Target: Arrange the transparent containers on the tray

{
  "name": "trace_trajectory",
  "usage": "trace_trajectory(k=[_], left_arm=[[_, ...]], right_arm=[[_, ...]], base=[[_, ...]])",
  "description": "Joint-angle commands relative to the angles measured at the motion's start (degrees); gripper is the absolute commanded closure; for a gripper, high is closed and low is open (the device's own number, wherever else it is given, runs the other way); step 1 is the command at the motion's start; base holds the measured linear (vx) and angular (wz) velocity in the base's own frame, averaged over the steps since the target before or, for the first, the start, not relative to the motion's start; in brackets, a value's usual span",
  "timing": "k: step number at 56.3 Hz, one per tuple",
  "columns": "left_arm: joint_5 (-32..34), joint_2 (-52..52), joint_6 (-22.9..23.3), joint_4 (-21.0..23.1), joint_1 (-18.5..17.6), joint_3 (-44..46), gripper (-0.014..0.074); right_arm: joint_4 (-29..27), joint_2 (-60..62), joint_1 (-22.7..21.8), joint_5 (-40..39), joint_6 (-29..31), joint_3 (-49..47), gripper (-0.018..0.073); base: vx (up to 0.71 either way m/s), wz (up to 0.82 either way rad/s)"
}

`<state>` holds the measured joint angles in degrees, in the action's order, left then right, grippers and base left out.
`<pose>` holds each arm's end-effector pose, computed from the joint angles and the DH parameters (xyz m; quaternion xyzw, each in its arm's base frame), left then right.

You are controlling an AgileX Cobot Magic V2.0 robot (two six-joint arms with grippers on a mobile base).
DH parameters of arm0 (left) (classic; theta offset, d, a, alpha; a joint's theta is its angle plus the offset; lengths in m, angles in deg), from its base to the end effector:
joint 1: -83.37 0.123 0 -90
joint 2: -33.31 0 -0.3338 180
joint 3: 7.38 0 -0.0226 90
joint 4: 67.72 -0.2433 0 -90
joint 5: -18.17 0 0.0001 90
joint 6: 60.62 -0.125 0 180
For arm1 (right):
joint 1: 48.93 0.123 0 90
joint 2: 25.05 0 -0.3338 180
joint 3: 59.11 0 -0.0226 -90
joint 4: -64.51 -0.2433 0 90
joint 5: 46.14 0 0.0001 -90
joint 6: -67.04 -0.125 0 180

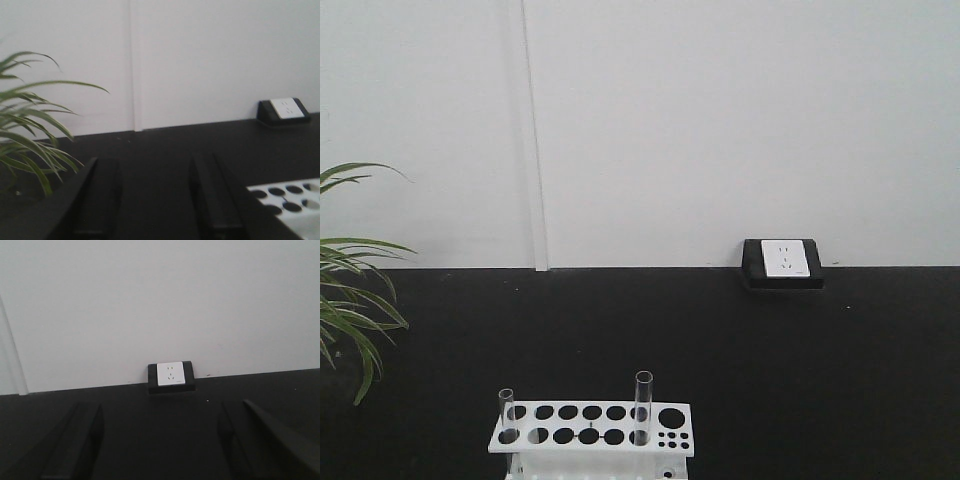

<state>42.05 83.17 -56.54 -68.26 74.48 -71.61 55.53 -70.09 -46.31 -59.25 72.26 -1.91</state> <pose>0.1394 -0.0223 0.2989 0.0341 0.7076 -0.0780 0.7015 0.1317 0.0016 0.3312 0.0182 0.7025 0.0257 0.7110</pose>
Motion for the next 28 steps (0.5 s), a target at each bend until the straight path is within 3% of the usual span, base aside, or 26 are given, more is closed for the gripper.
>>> trace_trajectory(k=[1,10,18,28], left_arm=[[9.9,3.4,4.3,-7.5,-1.5,-0.3,0.0200],[21.0,15.3,8.4,-16.9,-2.1,0.3,0.0206],[32.1,29.3,10.1,-16.9,-2.1,2.7,0.0206],[43.1,44.9,11.3,-17.2,-2.1,8.2,0.0206]], right_arm=[[9.0,-1.1,-0.2,-8.6,-4.1,-1.0,0.0034],[25.1,-5.8,-0.2,-17.0,-16.5,-1.0,0.0034],[37.5,-13.1,-0.2,-28.8,-27.2,-1.0,0.0034],[42.5,-21.1,-0.2,-38.8,-28.8,-1.3,0.0034]], base=[[0.00,0.00],[0.00,0.00],[0.00,0.00],[0.00,0.00]])
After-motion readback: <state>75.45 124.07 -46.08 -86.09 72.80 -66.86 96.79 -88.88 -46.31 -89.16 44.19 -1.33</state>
